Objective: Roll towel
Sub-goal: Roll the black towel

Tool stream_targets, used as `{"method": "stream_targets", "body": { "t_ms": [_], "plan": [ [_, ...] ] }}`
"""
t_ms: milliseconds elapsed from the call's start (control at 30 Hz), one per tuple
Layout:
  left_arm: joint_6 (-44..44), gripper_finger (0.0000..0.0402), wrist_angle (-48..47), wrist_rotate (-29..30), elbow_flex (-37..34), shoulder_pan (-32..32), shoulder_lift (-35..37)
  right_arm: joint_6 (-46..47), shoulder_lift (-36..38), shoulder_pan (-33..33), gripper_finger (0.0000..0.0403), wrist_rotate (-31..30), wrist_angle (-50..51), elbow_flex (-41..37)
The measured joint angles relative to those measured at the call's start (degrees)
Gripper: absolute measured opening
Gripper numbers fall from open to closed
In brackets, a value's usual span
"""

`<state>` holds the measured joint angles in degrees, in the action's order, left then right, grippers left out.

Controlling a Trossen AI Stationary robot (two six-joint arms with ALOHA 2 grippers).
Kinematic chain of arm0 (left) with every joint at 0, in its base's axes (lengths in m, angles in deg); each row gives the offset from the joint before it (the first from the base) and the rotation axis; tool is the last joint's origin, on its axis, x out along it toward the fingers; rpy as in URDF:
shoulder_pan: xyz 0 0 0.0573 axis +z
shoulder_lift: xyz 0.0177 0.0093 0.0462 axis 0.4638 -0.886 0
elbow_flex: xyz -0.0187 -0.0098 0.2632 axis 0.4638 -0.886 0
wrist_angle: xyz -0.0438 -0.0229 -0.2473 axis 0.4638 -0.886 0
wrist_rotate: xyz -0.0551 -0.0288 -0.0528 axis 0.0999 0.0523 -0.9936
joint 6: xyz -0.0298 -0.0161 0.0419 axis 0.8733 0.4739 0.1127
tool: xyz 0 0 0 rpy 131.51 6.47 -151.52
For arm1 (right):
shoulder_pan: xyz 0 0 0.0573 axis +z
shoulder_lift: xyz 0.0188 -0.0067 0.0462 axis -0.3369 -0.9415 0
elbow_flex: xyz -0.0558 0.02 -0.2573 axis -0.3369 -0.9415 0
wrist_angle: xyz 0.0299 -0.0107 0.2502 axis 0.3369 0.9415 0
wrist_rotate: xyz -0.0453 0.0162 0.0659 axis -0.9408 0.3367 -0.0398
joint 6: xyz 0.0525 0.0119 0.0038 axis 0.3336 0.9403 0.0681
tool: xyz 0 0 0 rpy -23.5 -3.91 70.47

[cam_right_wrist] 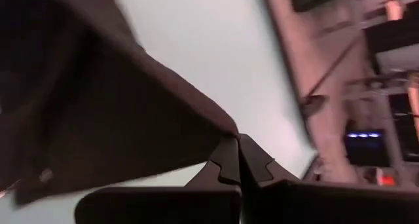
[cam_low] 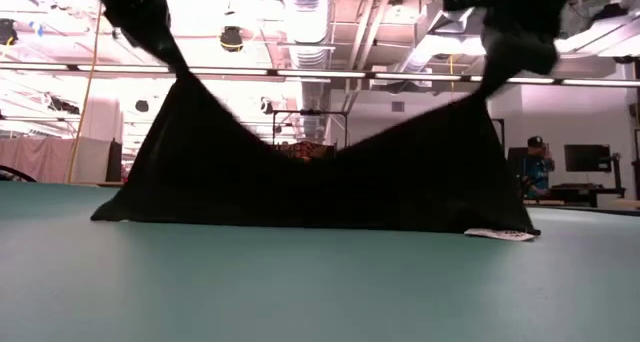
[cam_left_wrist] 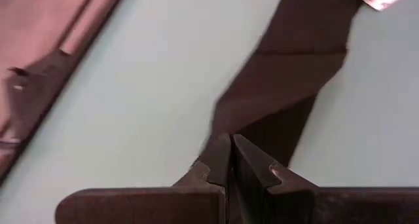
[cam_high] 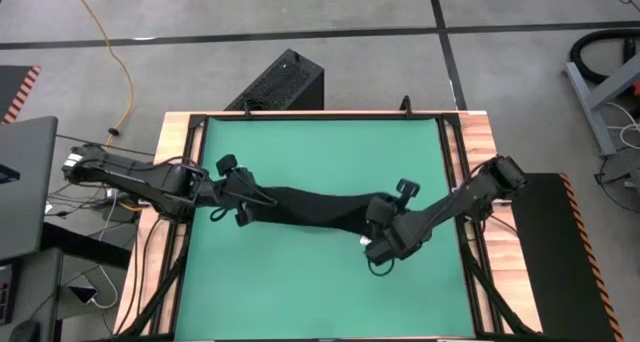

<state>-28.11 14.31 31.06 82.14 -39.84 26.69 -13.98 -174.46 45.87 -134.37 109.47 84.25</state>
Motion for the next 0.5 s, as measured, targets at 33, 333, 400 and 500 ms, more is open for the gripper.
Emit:
{"method": "stream_targets", "body": {
  "t_ms": [33,333,400,500],
  "plan": [
    [-0.3,0.0000,-1.2,1.0,1.0,0.0,0.0,1.2,0.0,-0.4,0.0001,-1.0,2.0,1.0],
    [5.4,0.0000,-10.0,4.6,8.3,-3.4,0.0,3.3,2.8,-1.1,0.0000,-5.9,3.9,4.9],
    [8.1,0.0000,-14.0,6.8,9.6,-5.5,0.0,3.5,4.2,-0.3,0.0000,-6.4,3.7,5.5],
    [13.3,0.0000,-18.8,9.3,12.4,-8.0,0.0,3.4,6.4,0.9,0.0000,-6.3,3.8,7.1]
  ]
}}
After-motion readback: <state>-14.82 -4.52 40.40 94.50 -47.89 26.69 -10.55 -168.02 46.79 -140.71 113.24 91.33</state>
